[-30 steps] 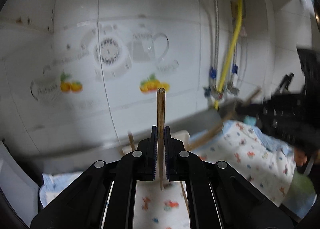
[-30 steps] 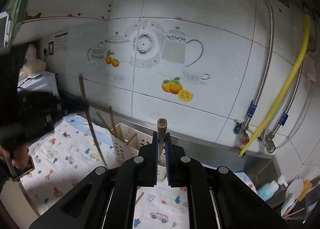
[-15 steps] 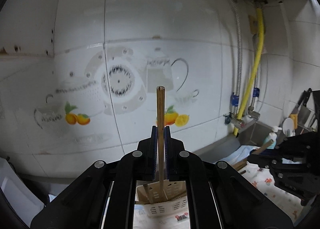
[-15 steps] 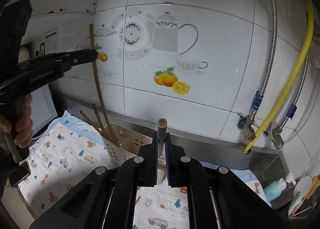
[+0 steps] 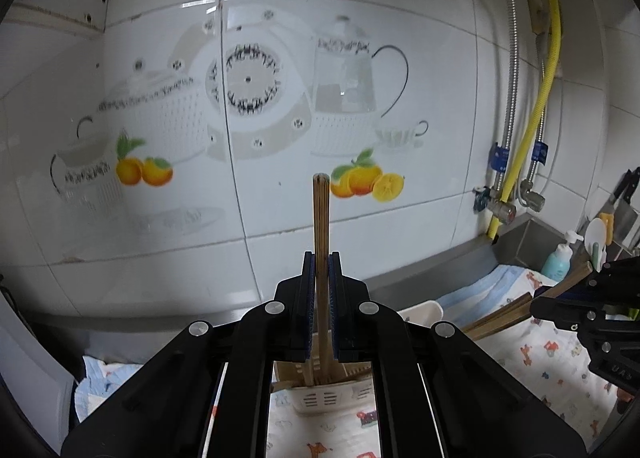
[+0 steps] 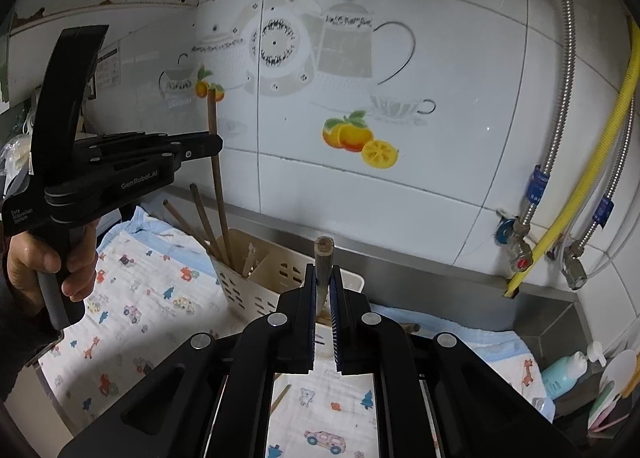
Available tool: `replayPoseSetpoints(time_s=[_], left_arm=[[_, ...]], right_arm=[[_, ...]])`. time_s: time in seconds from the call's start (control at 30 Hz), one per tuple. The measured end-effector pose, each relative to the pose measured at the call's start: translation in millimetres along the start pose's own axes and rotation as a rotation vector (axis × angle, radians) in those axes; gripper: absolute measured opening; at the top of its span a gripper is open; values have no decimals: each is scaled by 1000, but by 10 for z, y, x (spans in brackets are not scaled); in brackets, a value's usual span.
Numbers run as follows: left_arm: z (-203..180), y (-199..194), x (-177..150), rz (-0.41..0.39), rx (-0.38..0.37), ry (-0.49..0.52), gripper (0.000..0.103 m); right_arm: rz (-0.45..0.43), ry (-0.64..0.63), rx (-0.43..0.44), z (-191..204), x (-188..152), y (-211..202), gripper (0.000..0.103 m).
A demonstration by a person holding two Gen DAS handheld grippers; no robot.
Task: Organize utensils
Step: 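Raise both held chopsticks upright over the beige holder, then open both tools to drop the chopsticks into the beige holder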
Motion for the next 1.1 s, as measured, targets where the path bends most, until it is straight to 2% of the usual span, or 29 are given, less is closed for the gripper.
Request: replayPoseSetpoints(time_s=[0.5,0.53,0.6,0.63,0.83,0.93,1.0,1.1], left_arm=[[4,-50,-133,31,-6,11,9],[7,-61,-138,31,-5,11,13],[10,-101,-153,29,2,15,27],[16,-121,-154,24,9,18,36],[10,-256,-194,18,15,30,44],[24,-321,-211,14,30,32,55],[40,-375,-232,11,36,29,57],[64,-443,-274,10,49,28,67]], right_arm=[[35,22,-7,-23,-154,89,7],[34,22,-10,-22,-154,83,7],[29,21,-14,-24,-152,62,9],[27,25,-14,-26,-151,50,14],[14,39,-24,-50,-153,-36,24],[9,41,-30,-43,-166,-83,31],[4,43,-36,-36,-183,-125,35],[-4,49,-40,-20,-208,-182,42]])
Point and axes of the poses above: each gripper's, at about its wrist camera, not at the fingertips, and y roughly the way its jaws point, z to its left, x to its top, the point moved 7 cm from there along y, roughly the way its jaws point, and after that the axes turned 7 degrees about -z, right-handed, at the moved point
